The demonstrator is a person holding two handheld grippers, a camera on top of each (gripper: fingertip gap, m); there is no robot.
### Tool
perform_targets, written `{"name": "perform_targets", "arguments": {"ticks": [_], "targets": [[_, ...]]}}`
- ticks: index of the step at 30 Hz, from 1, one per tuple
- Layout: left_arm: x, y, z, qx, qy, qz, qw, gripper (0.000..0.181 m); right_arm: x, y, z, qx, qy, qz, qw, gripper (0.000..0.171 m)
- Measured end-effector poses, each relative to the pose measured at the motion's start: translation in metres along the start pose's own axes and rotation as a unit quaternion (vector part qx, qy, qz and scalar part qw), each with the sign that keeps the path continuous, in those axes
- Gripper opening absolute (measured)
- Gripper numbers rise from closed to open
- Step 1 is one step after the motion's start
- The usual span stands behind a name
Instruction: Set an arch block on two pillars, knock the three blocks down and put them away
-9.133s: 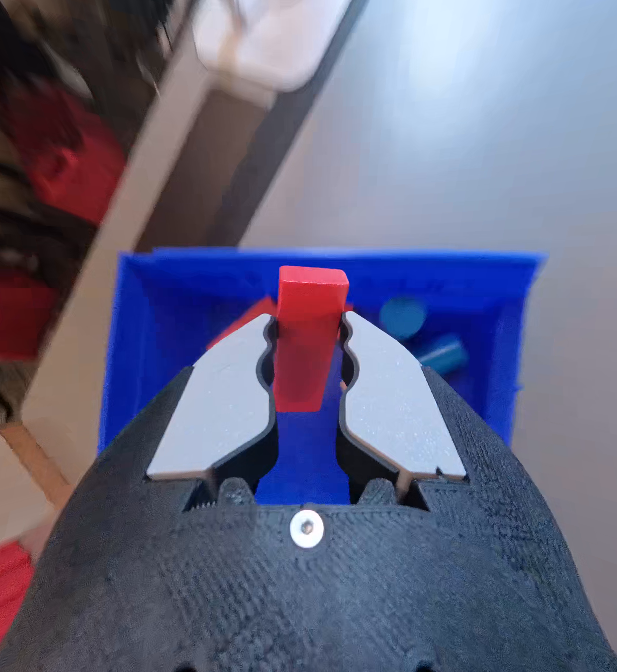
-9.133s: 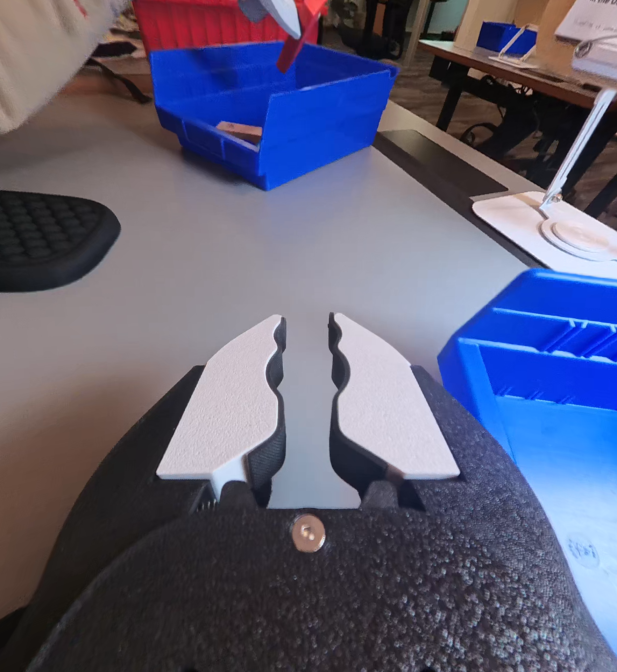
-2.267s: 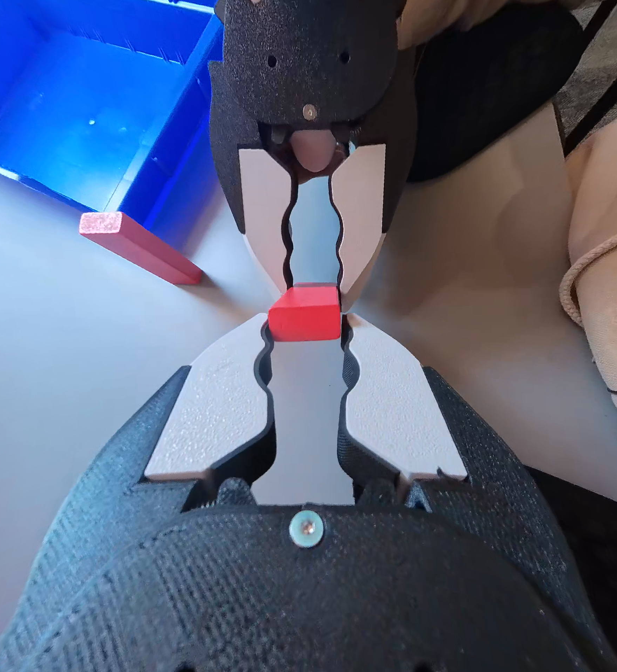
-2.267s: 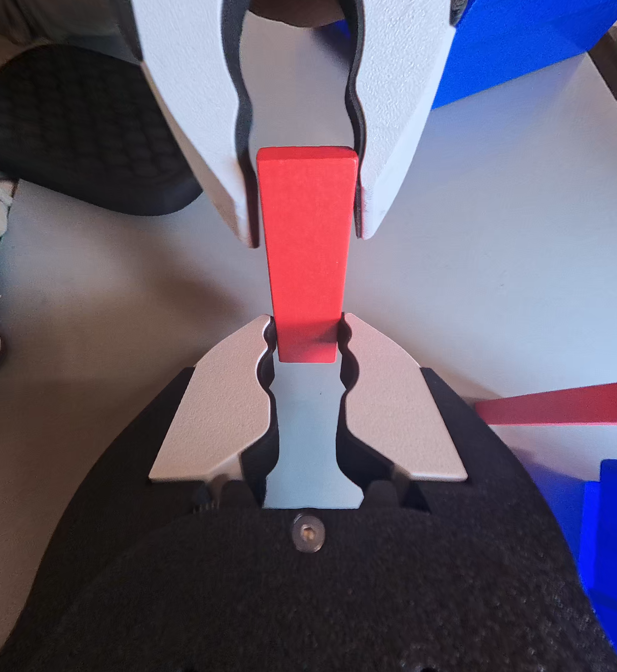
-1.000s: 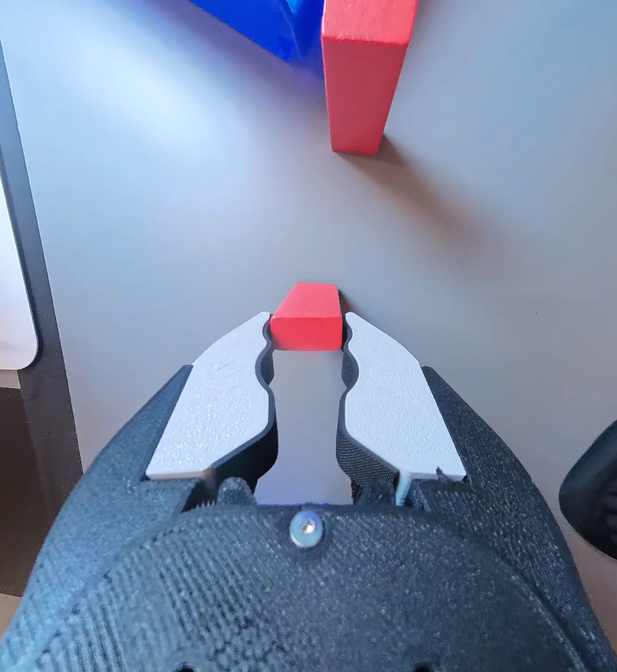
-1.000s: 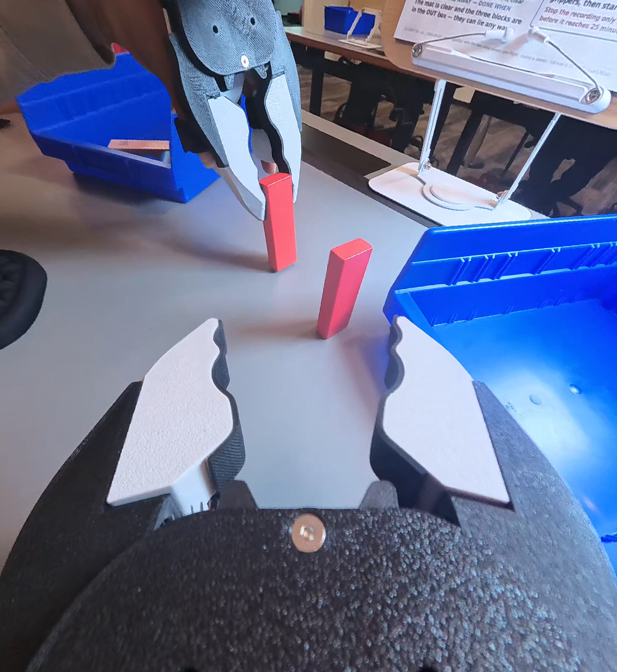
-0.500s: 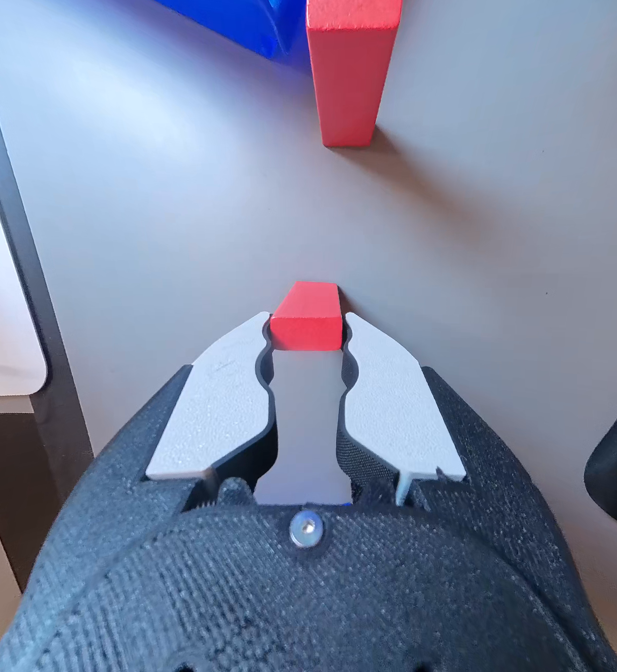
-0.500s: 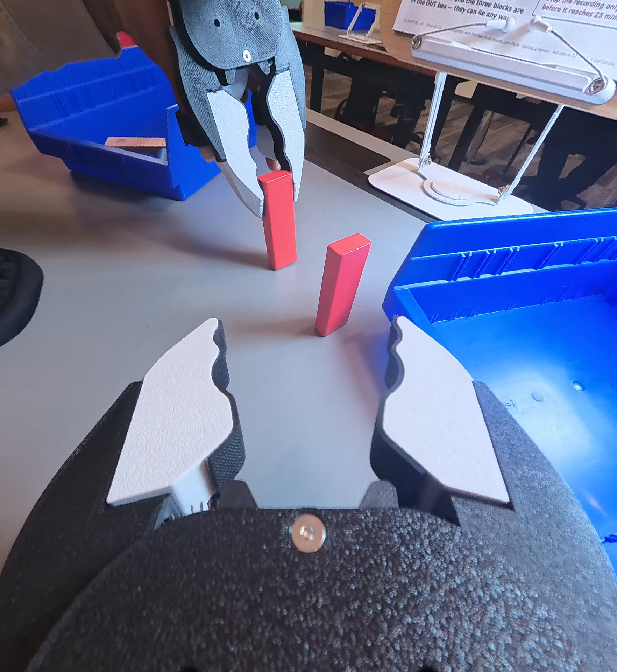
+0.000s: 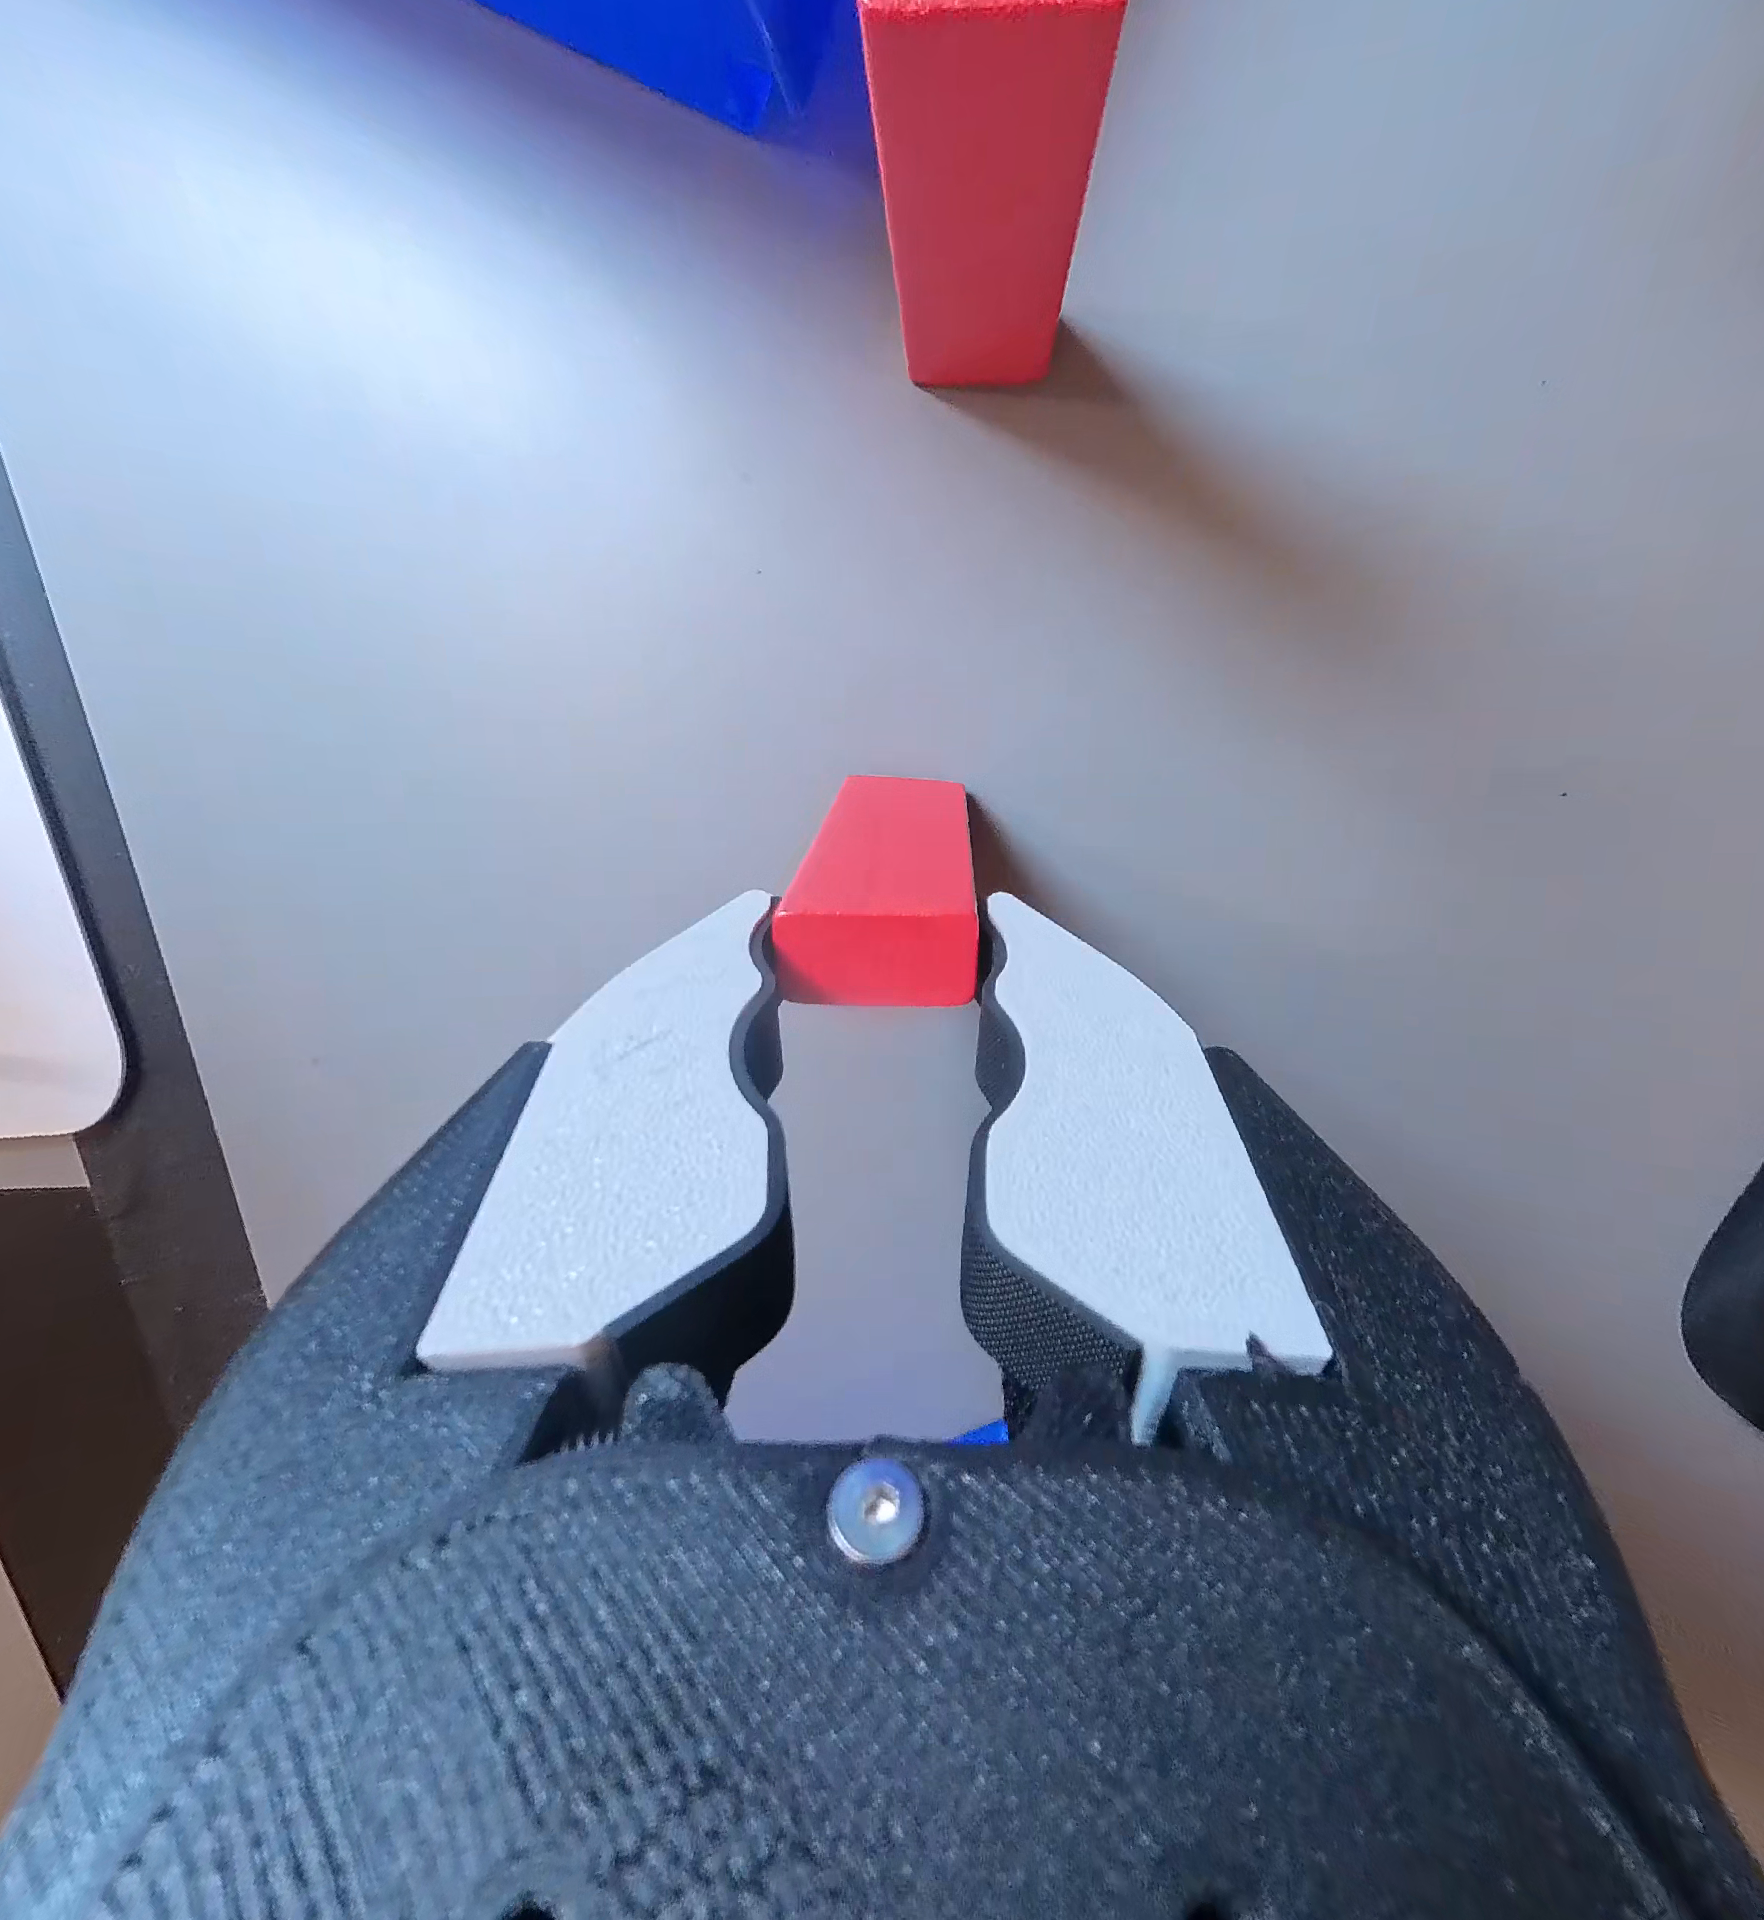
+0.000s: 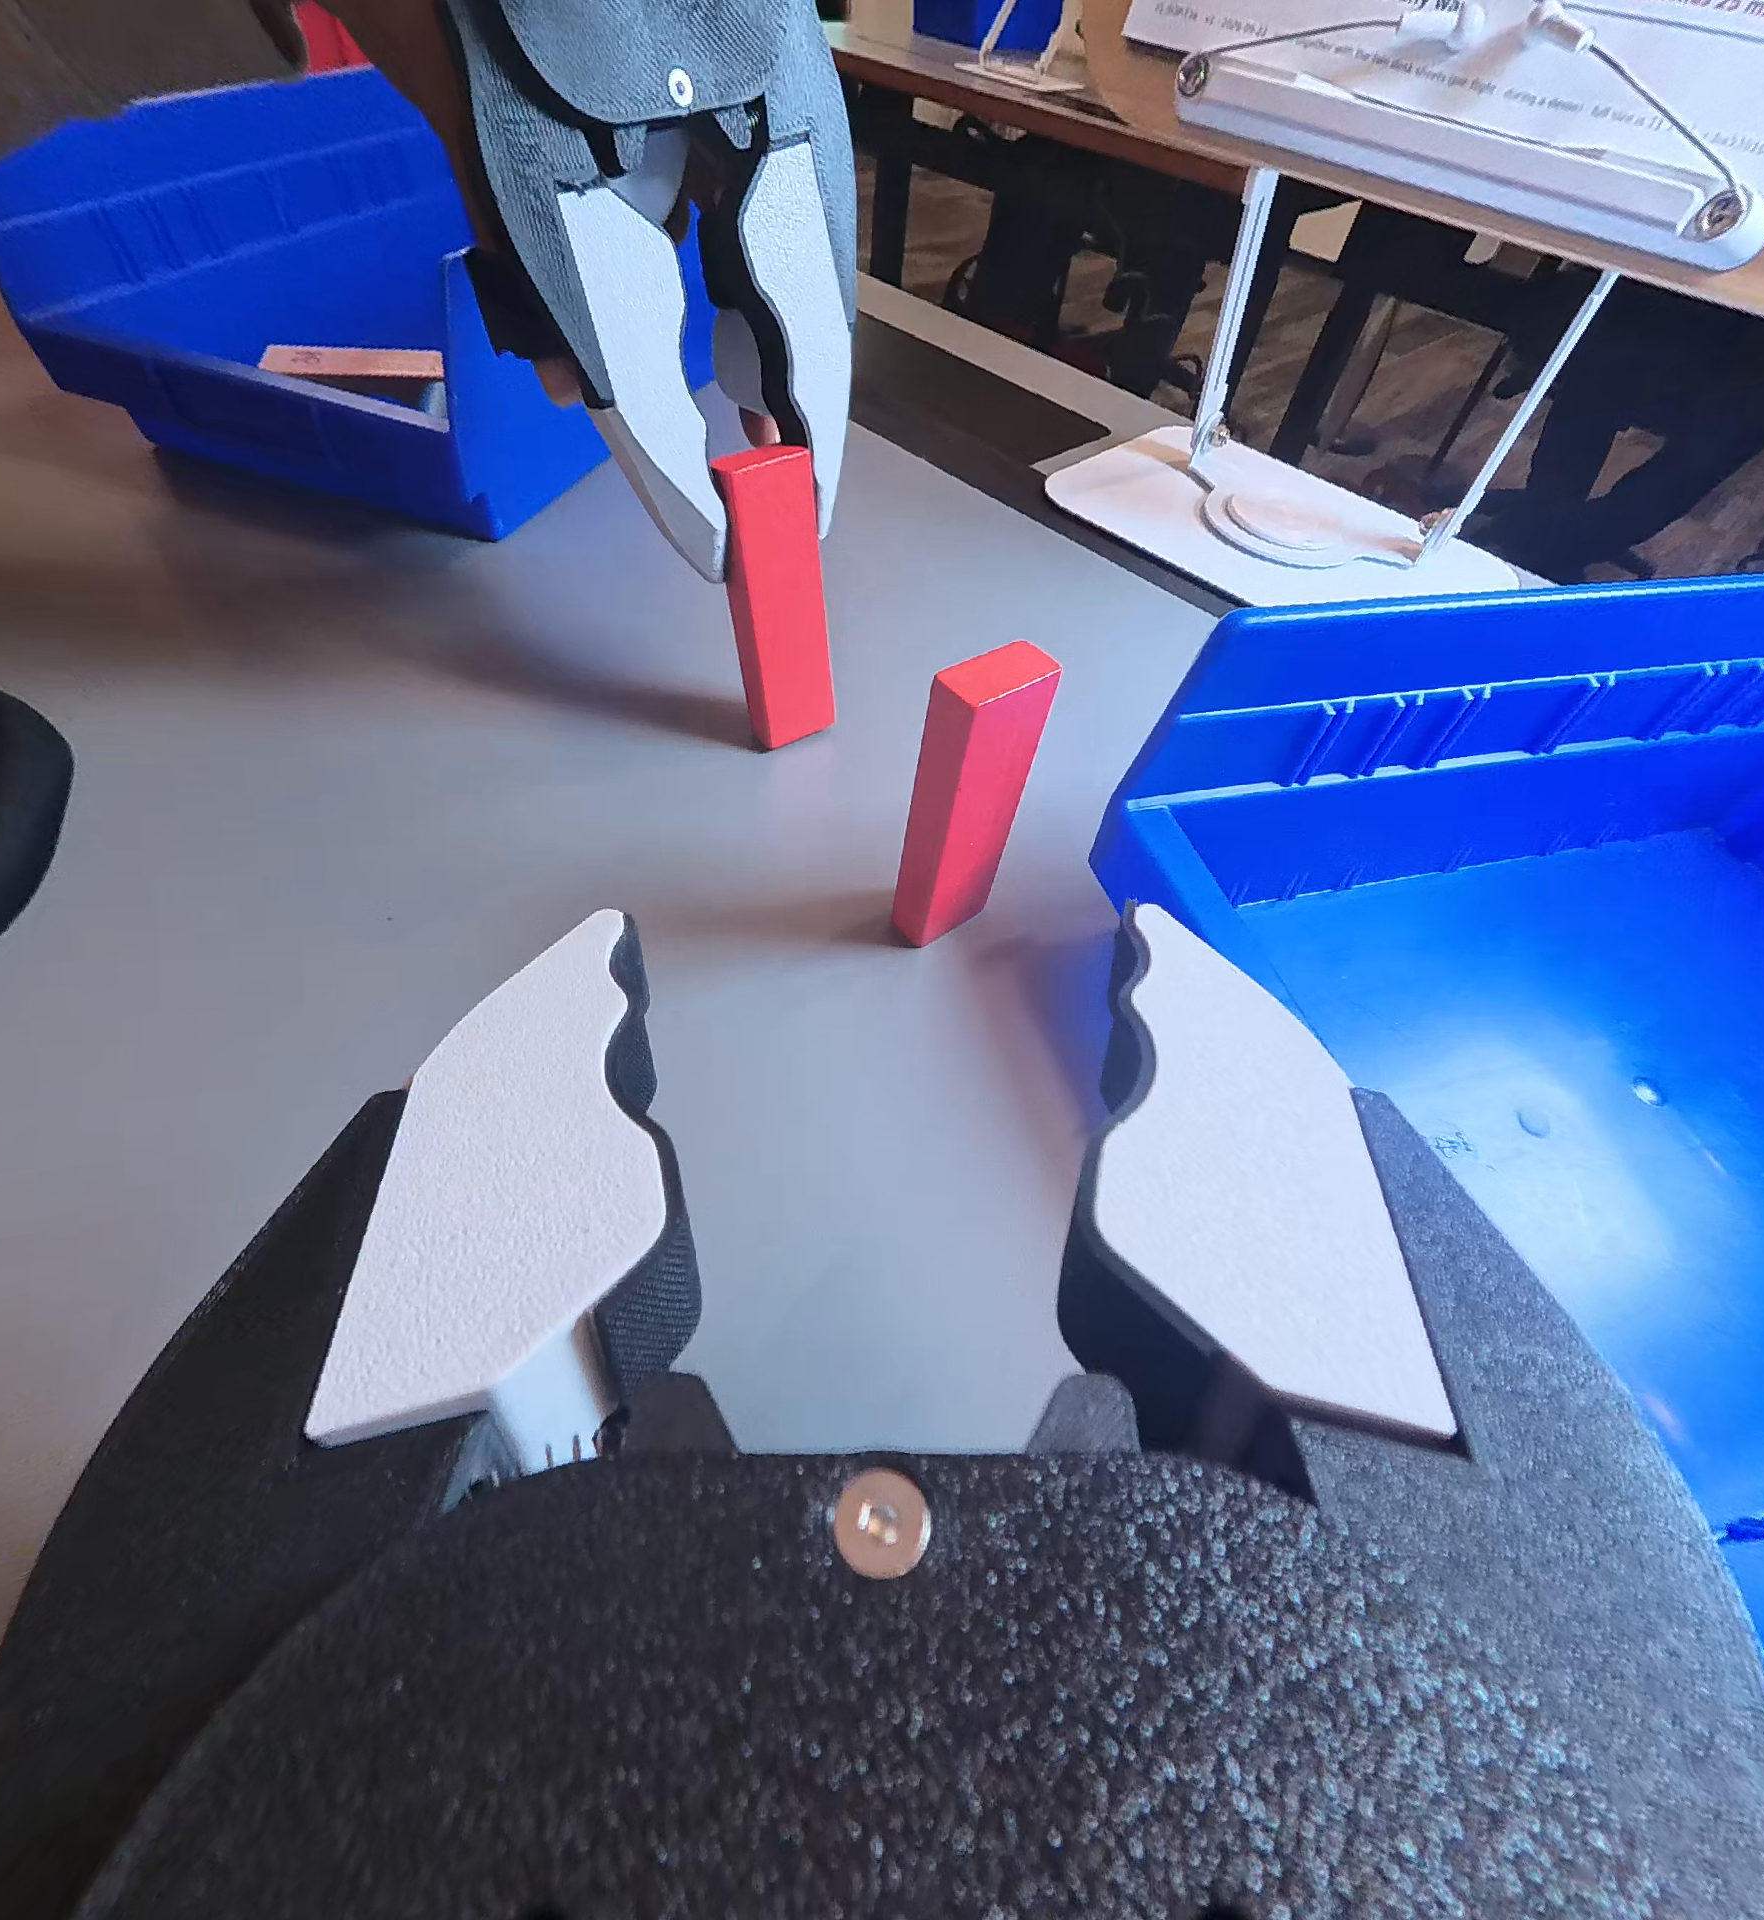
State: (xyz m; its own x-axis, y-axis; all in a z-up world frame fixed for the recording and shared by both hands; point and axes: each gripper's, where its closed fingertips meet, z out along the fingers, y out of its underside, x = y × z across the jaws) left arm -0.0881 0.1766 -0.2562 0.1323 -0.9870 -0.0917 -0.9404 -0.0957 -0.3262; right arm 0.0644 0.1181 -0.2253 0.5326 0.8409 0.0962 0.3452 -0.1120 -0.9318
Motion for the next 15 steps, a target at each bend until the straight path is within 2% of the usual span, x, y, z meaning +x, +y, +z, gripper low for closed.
{"name": "perform_targets", "arguments": {"ticks": [15], "targets": [[0.0065,-0.0012,-0.0004,-0.032,0.007,0.011,0.999,0.034,-0.0019,0.0011,0.0013,-0.003,0.008,-0.008,1.000,0.085]]}}
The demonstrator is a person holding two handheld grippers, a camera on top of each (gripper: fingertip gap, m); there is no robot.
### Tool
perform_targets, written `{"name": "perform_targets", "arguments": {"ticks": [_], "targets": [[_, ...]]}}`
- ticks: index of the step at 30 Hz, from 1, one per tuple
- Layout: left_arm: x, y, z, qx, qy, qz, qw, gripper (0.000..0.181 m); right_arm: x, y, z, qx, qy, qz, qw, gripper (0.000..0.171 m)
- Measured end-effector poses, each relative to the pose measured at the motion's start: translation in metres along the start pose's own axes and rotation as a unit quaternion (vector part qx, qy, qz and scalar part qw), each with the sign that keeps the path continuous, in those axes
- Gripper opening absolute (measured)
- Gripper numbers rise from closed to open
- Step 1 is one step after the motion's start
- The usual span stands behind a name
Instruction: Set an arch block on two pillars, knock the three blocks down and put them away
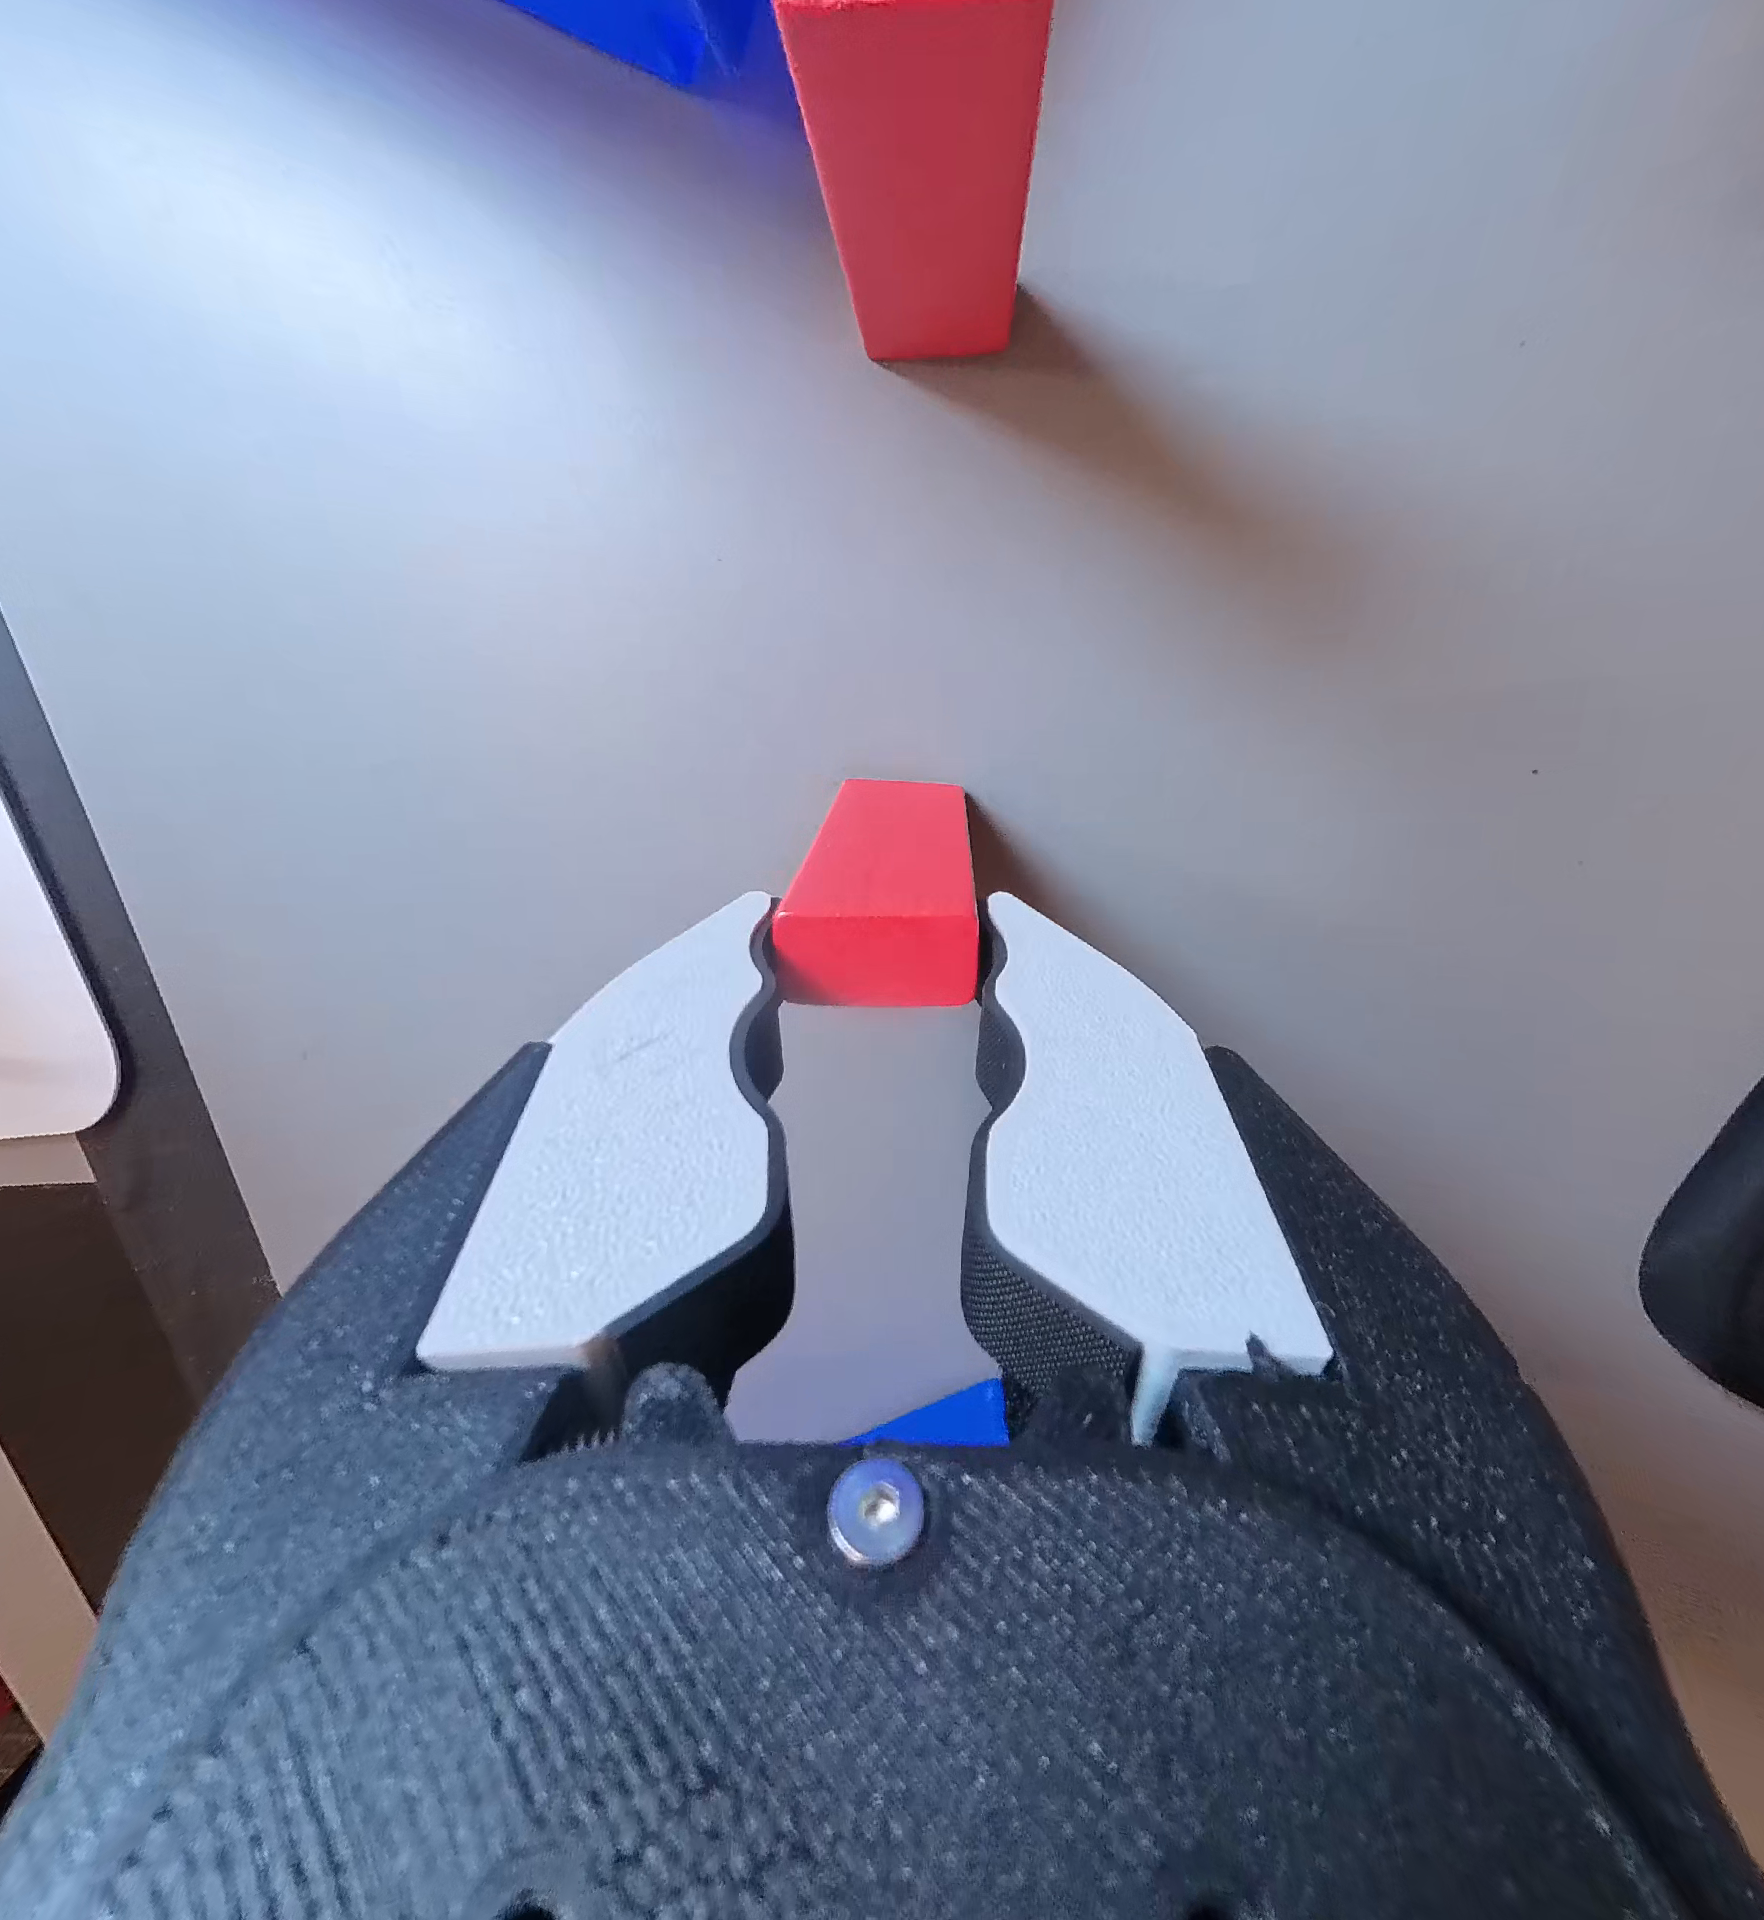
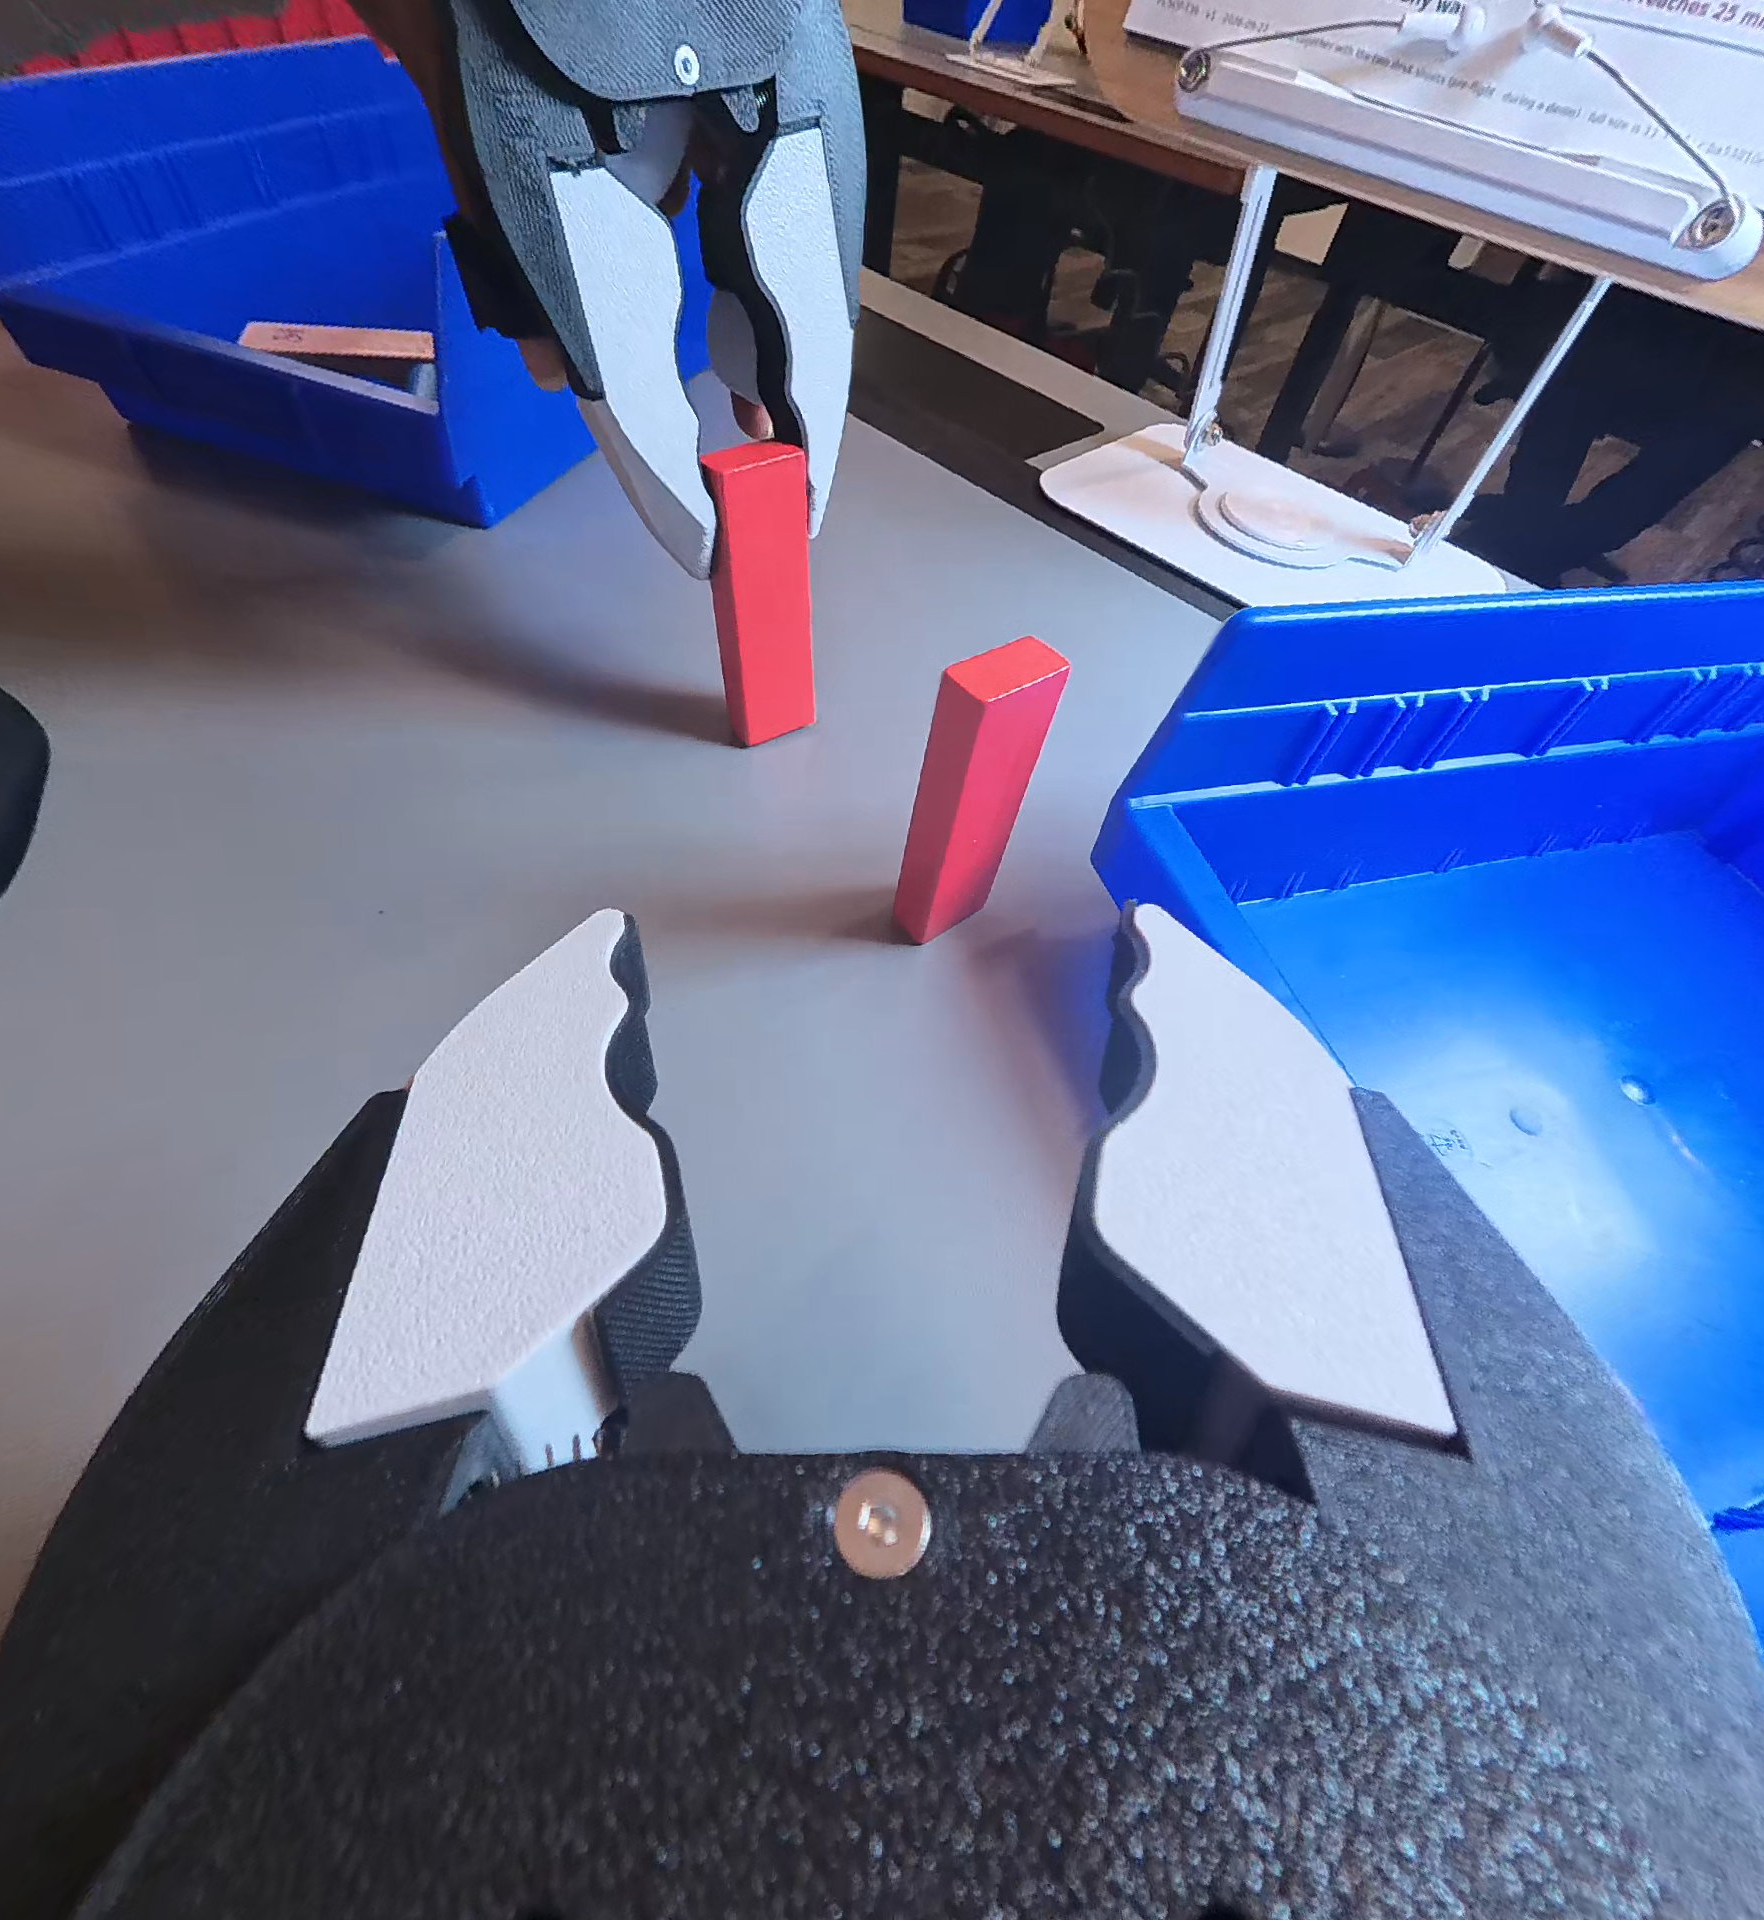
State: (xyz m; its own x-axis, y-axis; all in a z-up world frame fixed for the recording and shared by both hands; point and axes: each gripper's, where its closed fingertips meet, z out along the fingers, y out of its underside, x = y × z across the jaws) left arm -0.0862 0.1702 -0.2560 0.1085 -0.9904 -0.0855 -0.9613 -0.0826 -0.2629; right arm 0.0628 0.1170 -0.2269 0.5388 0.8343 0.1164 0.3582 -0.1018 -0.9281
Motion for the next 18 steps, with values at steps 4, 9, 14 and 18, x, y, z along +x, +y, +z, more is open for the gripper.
{"name": "perform_targets", "arguments": {"ticks": [4,9,14,18], "targets": [[0.001,-0.001,0.000,-0.004,-0.007,0.005,1.000,0.034,-0.004,-0.002,-0.002,-0.004,0.020,-0.013,1.000,0.086],[0.004,-0.003,0.000,-0.012,-0.003,0.008,1.000,0.034,-0.020,0.001,-0.013,-0.021,0.059,-0.004,0.998,0.089],[0.005,-0.003,0.000,-0.012,-0.003,0.006,1.000,0.034,-0.046,0.002,-0.027,-0.022,0.087,0.037,0.995,0.088],[0.005,-0.005,0.001,-0.009,-0.004,0.003,1.000,0.034,-0.058,0.004,-0.035,-0.003,0.113,0.067,0.991,0.086]]}}
